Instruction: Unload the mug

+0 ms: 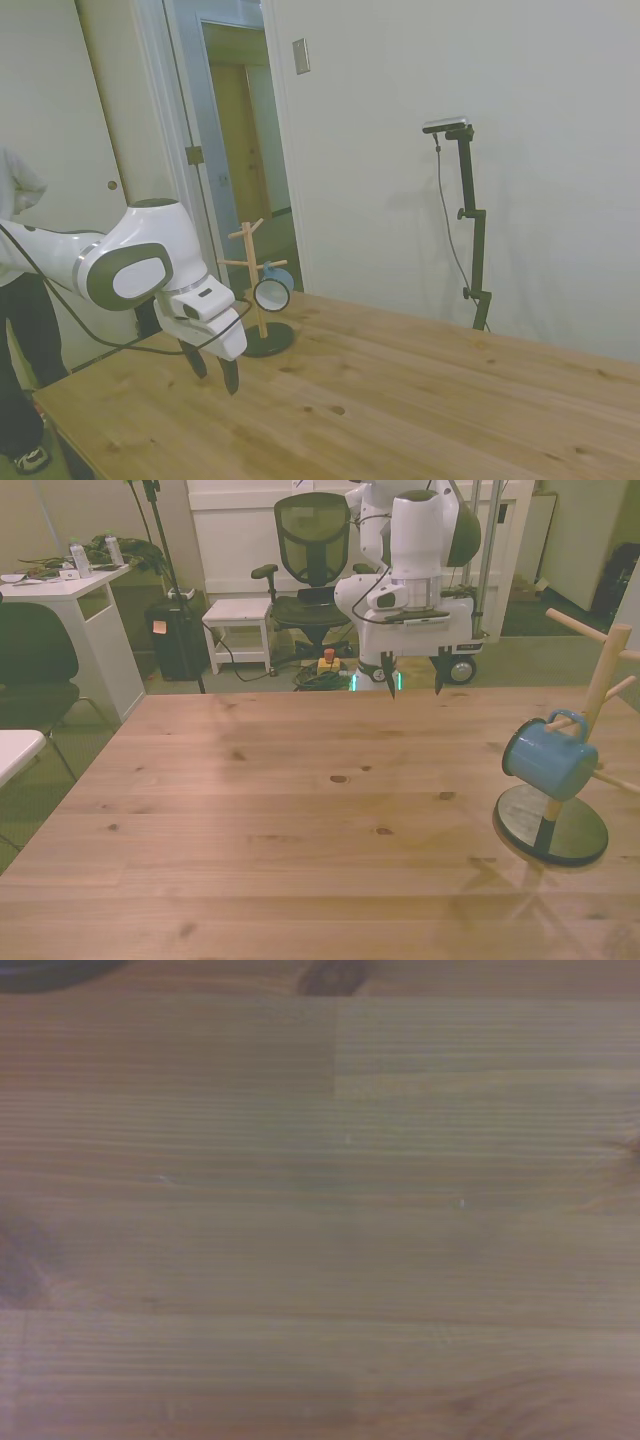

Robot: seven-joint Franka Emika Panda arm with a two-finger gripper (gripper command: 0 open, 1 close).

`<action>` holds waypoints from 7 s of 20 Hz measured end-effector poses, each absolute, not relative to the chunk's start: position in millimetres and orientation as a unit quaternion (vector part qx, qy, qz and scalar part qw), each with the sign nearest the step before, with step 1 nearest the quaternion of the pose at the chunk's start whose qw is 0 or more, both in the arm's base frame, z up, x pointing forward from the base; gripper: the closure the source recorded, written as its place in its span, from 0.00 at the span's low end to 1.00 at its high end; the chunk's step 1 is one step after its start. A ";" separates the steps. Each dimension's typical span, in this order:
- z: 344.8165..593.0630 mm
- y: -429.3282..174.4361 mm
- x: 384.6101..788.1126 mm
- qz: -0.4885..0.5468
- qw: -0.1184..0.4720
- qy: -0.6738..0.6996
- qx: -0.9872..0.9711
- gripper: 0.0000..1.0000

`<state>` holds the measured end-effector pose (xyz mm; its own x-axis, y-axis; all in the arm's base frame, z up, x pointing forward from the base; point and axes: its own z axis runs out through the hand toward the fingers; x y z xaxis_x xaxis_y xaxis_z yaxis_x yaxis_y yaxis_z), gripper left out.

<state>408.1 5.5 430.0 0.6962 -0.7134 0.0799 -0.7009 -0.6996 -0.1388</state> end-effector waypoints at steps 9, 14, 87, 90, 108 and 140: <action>450.8 4.8 421.5 -0.121 0.069 0.382 -0.914 0.00; 455.6 -4.9 432.5 -0.171 0.085 0.383 -0.904 0.00; 415.3 60.4 608.6 -0.379 0.198 0.262 -0.865 1.00; 413.9 59.9 608.7 -0.379 0.201 0.261 -0.865 1.00; 418.6 53.0 608.0 -0.378 0.220 0.250 -0.864 1.00; 430.2 43.8 591.9 -0.389 0.241 0.244 -0.855 1.00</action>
<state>591.9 43.8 430.2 0.5781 -0.6047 0.5479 -0.2287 -0.7646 -0.6026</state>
